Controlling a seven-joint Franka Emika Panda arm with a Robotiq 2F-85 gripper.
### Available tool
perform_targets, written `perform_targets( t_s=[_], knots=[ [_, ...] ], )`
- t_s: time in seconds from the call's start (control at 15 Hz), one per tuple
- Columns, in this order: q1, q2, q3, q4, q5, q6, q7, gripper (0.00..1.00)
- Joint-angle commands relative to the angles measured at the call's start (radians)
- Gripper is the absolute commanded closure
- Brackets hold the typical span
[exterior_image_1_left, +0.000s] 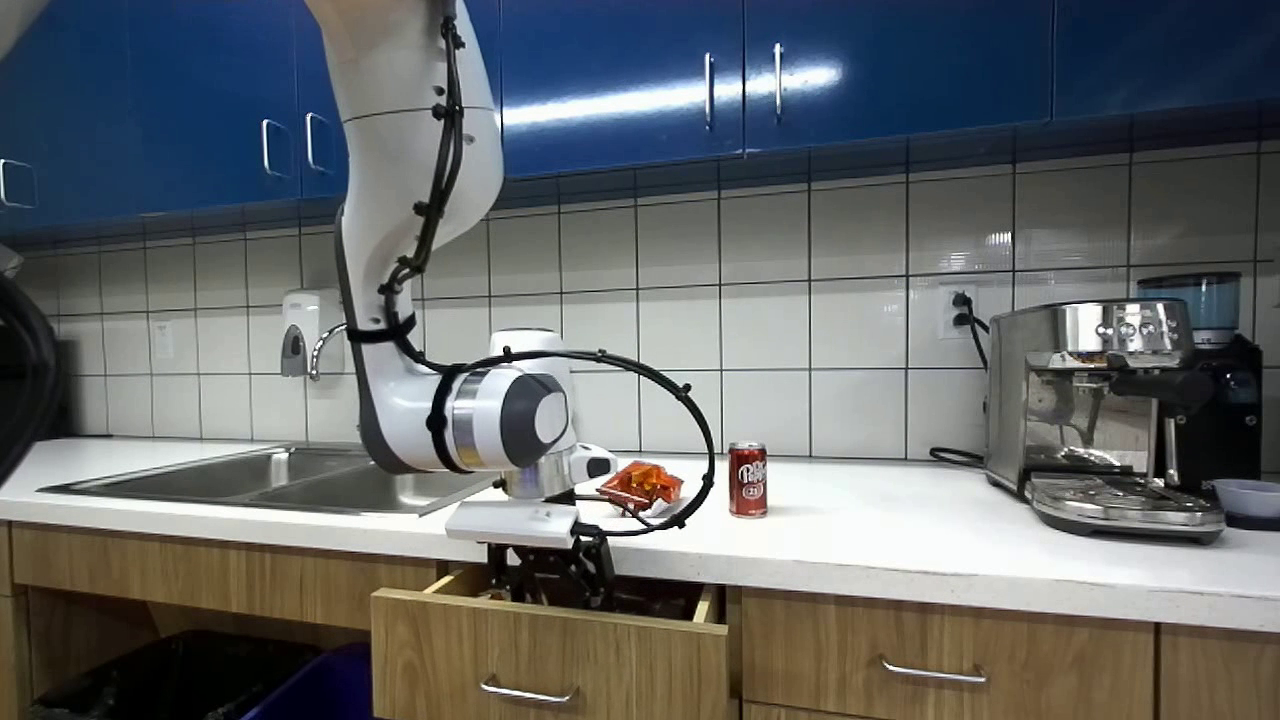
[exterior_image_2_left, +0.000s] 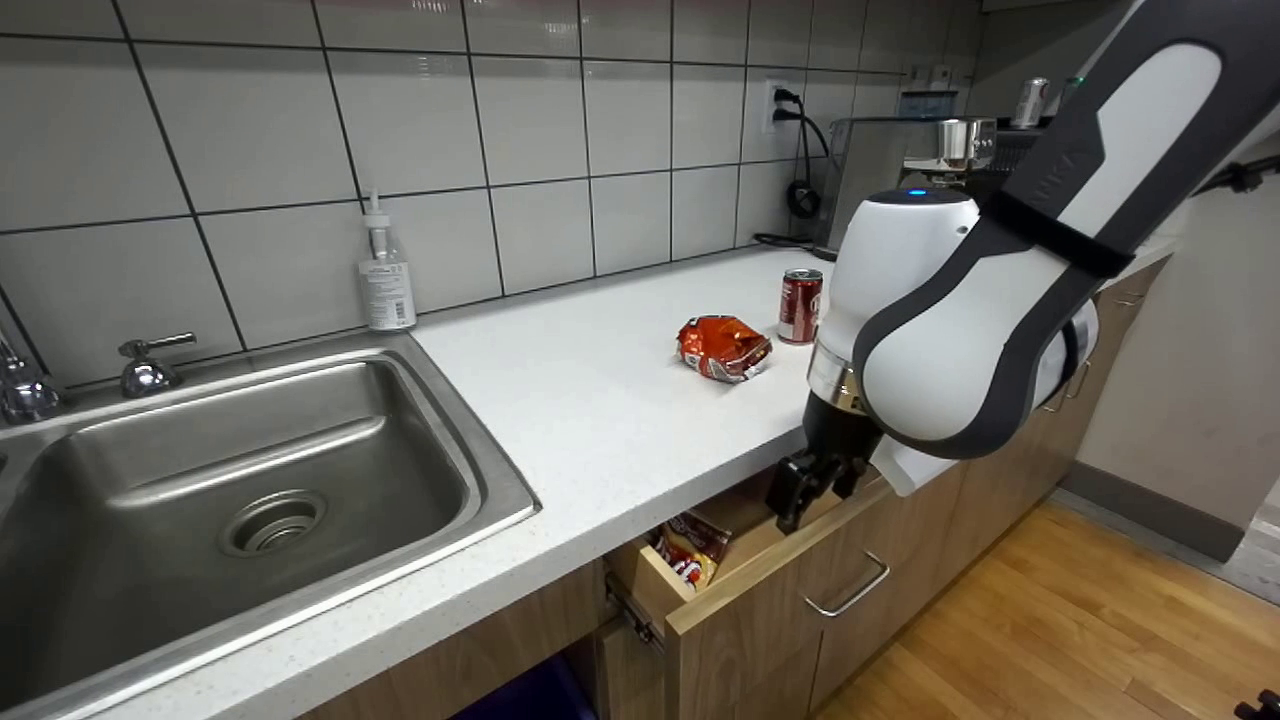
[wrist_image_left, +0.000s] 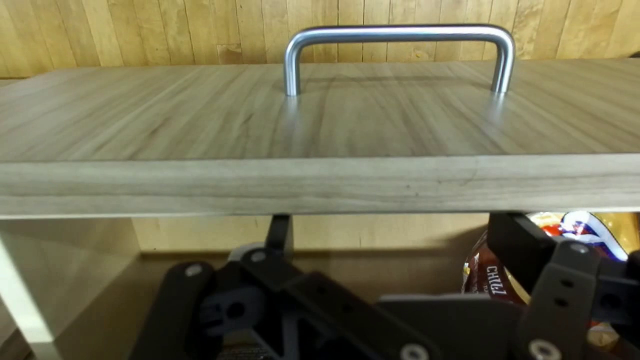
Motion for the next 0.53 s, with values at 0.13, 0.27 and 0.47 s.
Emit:
perform_targets(
  t_s=[0.13, 0.27, 0.47],
  knots=[
    [0.002, -0.065, 0.011, -0.088, 0.022, -0.028, -0.009, 0.00],
    [0.005, -0.074, 0.010, -0.104, 0.022, -0.025, -0.006, 0.00],
    [0.009, -0.084, 0.011, -0.126, 0.024, -0.021, -0.001, 0.00]
  ],
)
